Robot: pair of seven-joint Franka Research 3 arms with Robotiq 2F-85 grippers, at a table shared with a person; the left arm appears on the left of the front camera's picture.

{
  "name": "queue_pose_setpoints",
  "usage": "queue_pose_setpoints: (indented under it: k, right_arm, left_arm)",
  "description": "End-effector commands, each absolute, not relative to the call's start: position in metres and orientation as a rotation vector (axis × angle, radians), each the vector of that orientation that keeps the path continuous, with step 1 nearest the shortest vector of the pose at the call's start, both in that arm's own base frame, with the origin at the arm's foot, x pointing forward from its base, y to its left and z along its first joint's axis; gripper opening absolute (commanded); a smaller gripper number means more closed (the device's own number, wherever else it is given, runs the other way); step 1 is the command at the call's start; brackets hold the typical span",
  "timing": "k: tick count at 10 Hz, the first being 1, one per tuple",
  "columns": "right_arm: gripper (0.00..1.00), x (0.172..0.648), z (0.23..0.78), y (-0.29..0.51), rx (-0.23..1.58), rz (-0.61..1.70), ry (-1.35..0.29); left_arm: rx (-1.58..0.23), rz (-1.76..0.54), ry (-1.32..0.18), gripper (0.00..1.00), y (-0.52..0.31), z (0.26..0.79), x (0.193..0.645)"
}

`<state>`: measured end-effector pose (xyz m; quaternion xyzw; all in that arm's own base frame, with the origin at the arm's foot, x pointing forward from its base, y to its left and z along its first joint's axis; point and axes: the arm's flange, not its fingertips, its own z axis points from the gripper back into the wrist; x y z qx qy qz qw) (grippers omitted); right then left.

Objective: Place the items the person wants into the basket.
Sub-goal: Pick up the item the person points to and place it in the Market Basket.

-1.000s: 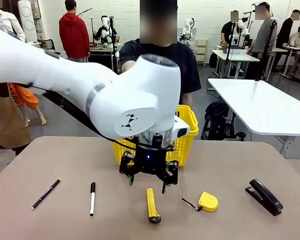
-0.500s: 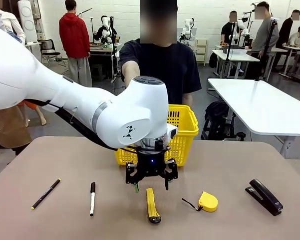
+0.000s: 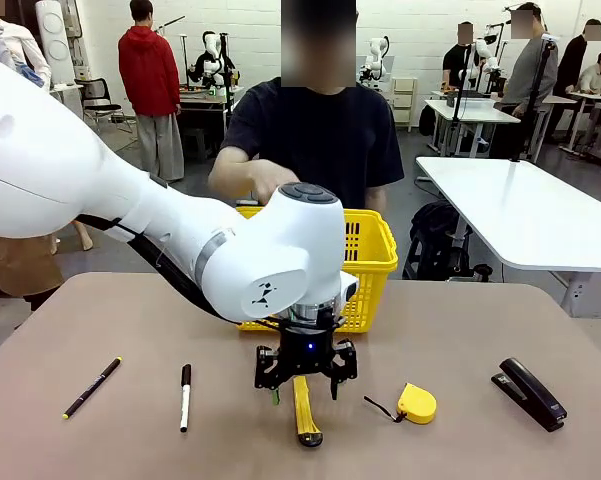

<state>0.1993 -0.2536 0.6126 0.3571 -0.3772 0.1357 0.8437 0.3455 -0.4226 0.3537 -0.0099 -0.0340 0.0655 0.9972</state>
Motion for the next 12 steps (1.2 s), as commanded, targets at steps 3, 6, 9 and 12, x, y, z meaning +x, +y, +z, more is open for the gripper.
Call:
queue_pose_setpoints:
  k: [3,6,9,12]
  right_arm:
    - [1.0,0.201,0.616,-0.253,0.771,0.299,-0.817]
    - [1.0,0.201,0.616,-0.253,0.771,0.299,-0.817]
    - [1.0,0.201,0.616,-0.253,0.771,0.299,-0.817]
    - [1.0,0.201,0.616,-0.253,0.771,0.299,-0.817]
  left_arm:
    - [-0.02,0.191,-0.093,1.0,-0.428,0.32,0.362]
    - [-0.015,0.193,-0.077,1.0,-0.431,0.308,0.367]
    - [-0.015,0.2,-0.07,1.0,-0.432,0.306,0.369]
    - [-0.028,0.165,-0.07,0.43,-0.432,0.306,0.368]
